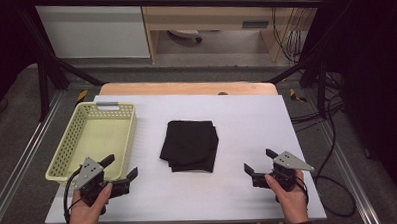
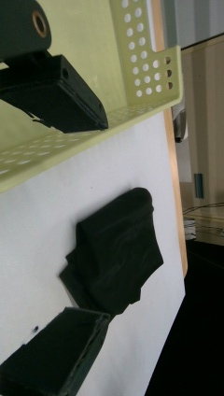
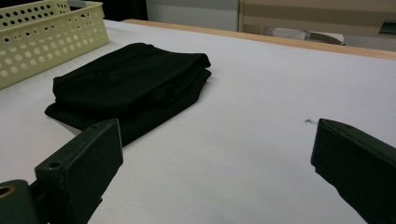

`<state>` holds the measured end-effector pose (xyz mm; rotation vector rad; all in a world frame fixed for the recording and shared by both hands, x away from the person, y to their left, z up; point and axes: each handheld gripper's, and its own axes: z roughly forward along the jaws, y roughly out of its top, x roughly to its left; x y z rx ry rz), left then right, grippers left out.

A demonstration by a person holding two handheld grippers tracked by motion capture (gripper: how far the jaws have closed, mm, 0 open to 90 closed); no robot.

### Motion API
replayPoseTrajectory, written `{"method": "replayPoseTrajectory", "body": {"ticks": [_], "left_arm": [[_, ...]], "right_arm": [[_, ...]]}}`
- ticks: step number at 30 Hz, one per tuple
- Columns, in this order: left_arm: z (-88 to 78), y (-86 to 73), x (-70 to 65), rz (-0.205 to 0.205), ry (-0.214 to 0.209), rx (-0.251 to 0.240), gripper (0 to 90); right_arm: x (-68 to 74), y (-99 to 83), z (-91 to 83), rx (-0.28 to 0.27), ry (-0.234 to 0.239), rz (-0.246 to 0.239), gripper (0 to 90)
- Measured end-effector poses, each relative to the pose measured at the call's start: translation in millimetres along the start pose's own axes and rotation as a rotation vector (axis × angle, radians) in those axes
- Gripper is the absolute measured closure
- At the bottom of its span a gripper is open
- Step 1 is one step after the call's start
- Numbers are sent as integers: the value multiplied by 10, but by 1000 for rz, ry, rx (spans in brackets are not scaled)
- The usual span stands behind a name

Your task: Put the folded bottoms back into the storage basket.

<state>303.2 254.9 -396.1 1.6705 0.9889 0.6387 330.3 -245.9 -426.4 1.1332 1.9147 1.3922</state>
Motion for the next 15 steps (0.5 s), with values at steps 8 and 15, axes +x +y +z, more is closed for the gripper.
{"method": "replayPoseTrajectory", "body": {"ticks": [8,15], "left_arm": [[21,3,-69,16,-1,-22,67],[66,24,-290,26,-87,3,70]], "right_arm": [[55,27,33,16,-4,-25,28],[108,45,49,46,6,-47,32]]}}
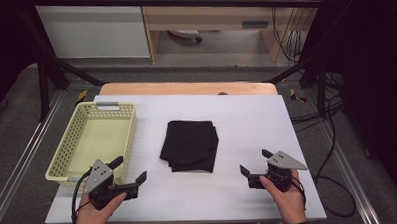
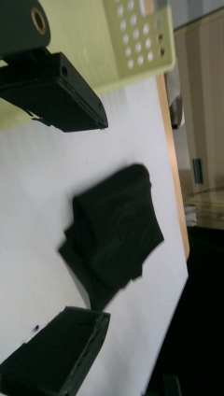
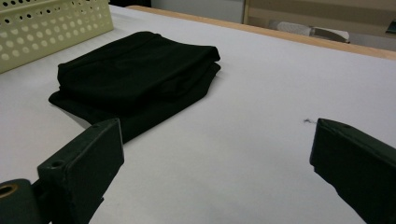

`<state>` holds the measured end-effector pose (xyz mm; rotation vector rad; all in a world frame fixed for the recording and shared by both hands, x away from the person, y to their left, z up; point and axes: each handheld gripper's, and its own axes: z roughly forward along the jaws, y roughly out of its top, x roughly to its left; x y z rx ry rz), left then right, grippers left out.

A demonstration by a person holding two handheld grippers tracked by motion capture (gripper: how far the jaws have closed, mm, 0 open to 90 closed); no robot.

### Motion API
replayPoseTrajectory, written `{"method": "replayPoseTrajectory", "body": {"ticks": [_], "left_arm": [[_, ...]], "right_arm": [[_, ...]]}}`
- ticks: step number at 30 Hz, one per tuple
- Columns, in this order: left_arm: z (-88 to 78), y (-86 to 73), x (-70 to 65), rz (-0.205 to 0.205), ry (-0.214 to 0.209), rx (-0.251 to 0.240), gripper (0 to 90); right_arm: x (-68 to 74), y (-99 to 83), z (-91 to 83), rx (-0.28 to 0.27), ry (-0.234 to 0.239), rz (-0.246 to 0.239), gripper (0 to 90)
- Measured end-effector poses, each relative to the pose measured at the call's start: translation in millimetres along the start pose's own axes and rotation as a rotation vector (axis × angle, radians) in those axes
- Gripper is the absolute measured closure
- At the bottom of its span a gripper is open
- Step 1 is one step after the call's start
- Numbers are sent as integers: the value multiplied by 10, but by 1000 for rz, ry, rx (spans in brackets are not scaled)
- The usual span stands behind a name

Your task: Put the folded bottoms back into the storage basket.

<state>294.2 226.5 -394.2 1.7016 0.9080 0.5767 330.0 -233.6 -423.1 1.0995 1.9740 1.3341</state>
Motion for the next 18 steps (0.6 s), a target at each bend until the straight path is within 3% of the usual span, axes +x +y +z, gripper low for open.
{"method": "replayPoseTrajectory", "body": {"ticks": [7,18], "left_arm": [[113,-11,-209,76,-42,31,65],[473,-40,-379,98,-79,74,85]], "right_arm": [[33,22,-17,3,6,-7,32],[143,62,44,4,19,8,45]]}}
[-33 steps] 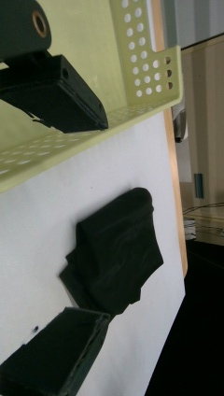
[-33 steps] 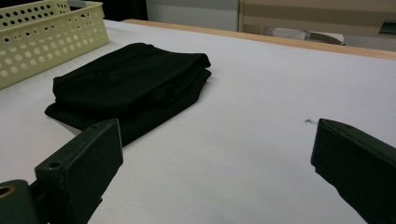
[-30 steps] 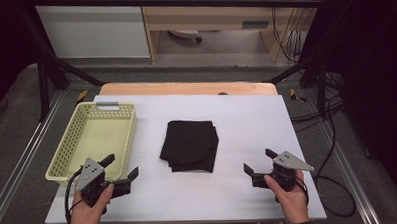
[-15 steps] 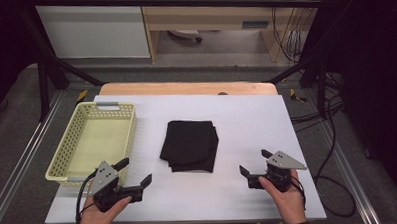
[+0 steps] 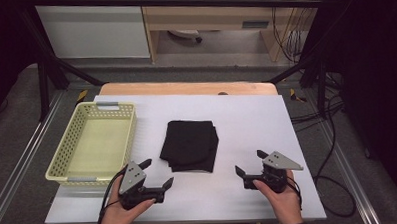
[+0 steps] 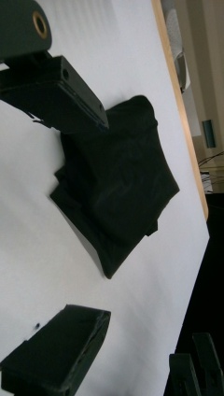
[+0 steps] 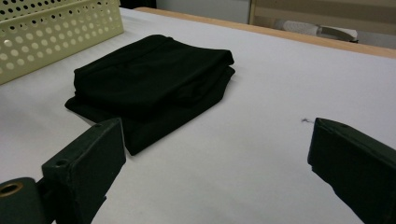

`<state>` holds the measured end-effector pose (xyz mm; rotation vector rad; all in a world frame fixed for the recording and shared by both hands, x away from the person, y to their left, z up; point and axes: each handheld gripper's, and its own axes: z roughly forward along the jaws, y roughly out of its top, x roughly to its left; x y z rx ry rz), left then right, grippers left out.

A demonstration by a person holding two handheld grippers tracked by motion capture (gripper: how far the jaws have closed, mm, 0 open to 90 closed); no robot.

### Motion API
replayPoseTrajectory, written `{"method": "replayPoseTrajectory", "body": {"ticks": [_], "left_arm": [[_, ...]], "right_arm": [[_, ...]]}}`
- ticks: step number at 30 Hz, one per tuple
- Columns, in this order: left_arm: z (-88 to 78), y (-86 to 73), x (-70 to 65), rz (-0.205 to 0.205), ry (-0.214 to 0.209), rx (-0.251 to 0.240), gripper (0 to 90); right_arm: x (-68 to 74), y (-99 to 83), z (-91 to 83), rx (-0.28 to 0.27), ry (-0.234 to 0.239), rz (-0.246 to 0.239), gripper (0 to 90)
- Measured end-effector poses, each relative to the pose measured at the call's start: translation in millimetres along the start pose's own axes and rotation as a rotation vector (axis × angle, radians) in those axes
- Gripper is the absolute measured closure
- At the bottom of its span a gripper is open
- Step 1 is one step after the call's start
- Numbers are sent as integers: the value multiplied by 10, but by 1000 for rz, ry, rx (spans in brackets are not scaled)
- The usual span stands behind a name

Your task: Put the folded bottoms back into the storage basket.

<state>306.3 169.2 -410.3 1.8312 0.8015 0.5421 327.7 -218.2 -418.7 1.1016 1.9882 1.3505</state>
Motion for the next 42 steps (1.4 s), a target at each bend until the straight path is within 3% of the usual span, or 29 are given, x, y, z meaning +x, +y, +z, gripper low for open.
{"method": "replayPoseTrajectory", "body": {"ticks": [2,4,6,10,11,16,18,19,21,23,26,27,29,32,35,39,42], "left_arm": [[162,-4,-9,13,7,37,91],[210,-8,-6,9,3,50,95],[357,-40,23,-9,7,100,101],[457,-81,56,-23,19,151,134],[467,-109,61,-37,26,182,163],[543,-188,13,-10,32,237,143],[610,-209,17,32,67,274,106],[610,-209,17,32,67,274,110],[724,-213,74,25,112,274,112],[756,-206,98,26,116,275,113],[859,-162,235,18,158,259,113],[895,-154,272,-2,155,282,117],[979,-144,315,-31,107,348,136],[1022,-123,346,-66,74,346,159],[1011,-121,309,-29,47,324,289],[1007,-121,298,-40,37,311,419],[1003,-121,310,-54,24,299,601]], "right_arm": [[30,5,34,8,3,-8,45],[60,10,67,20,11,-16,45],[77,9,93,31,12,-26,45],[90,3,105,46,17,-31,43],[85,6,109,51,11,-22,43],[86,2,95,52,22,-24,41],[93,0,102,54,31,-24,41],[95,0,107,55,34,-28,41],[99,2,120,61,42,-39,41],[100,4,126,62,43,-44,41],[95,-2,130,69,46,-45,41],[94,-4,126,68,46,-43,41],[89,-4,116,63,47,-43,41],[99,-3,117,68,32,-61,41],[114,10,126,66,39,-59,41],[130,2,138,74,41,-63,42],[124,-1,135,73,40,-63,43]]}}
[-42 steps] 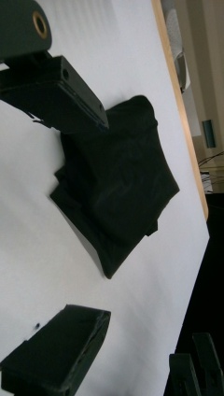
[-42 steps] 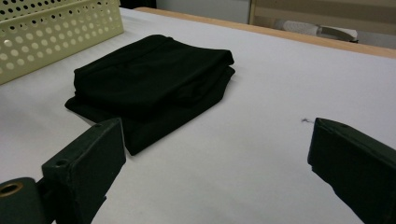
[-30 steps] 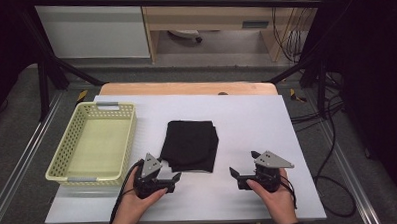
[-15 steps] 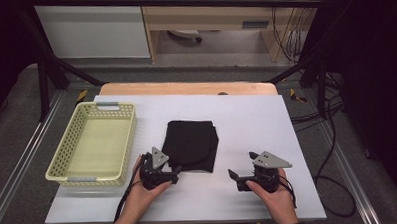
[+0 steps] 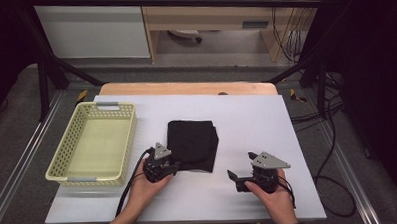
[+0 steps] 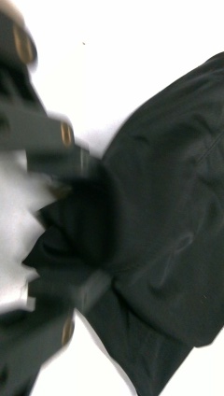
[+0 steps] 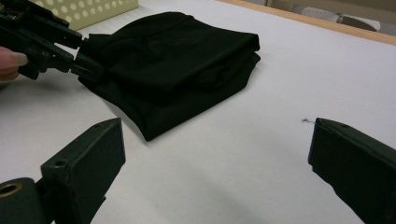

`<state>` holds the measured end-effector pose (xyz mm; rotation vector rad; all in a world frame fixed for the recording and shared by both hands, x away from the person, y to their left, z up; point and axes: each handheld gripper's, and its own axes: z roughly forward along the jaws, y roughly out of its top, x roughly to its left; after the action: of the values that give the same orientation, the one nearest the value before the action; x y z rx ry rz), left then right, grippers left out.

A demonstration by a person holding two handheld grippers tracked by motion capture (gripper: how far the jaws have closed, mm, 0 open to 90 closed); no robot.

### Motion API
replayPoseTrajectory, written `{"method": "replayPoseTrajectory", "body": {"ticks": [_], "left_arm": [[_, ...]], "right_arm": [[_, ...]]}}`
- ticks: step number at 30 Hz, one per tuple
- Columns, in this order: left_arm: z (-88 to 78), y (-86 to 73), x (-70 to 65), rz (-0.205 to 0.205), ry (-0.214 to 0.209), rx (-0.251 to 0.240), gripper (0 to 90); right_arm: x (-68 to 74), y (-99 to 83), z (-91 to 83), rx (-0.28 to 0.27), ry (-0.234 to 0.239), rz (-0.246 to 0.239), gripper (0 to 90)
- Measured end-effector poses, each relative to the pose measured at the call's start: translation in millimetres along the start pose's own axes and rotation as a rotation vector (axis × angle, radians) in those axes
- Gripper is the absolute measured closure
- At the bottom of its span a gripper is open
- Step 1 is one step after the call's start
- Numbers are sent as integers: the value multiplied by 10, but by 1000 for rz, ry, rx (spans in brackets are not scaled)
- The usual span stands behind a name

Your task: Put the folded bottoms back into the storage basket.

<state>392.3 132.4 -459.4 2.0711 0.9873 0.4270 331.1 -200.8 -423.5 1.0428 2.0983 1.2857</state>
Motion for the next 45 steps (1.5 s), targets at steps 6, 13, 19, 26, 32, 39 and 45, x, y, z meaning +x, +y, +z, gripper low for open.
{"method": "replayPoseTrajectory", "body": {"ticks": [6,13,19,26,32,39,45], "left_arm": [[16,15,19,-23,-37,-4,785],[-96,-28,11,-20,-75,28,809],[-233,-113,-35,-12,-111,64,809],[-485,-302,-182,1,-155,93,809],[-602,-376,-230,10,-175,111,808],[-767,-493,-204,-4,-178,132,808],[-873,-565,-160,-17,-161,132,806]], "right_arm": [[-10,-17,-17,0,-14,10,43],[71,30,-43,-17,-18,6,45],[199,47,-61,-12,-11,-24,45],[405,67,-50,5,34,-38,49],[573,48,-26,17,71,-29,49],[702,-2,-30,33,88,-35,49],[780,3,2,45,98,-47,46]]}}
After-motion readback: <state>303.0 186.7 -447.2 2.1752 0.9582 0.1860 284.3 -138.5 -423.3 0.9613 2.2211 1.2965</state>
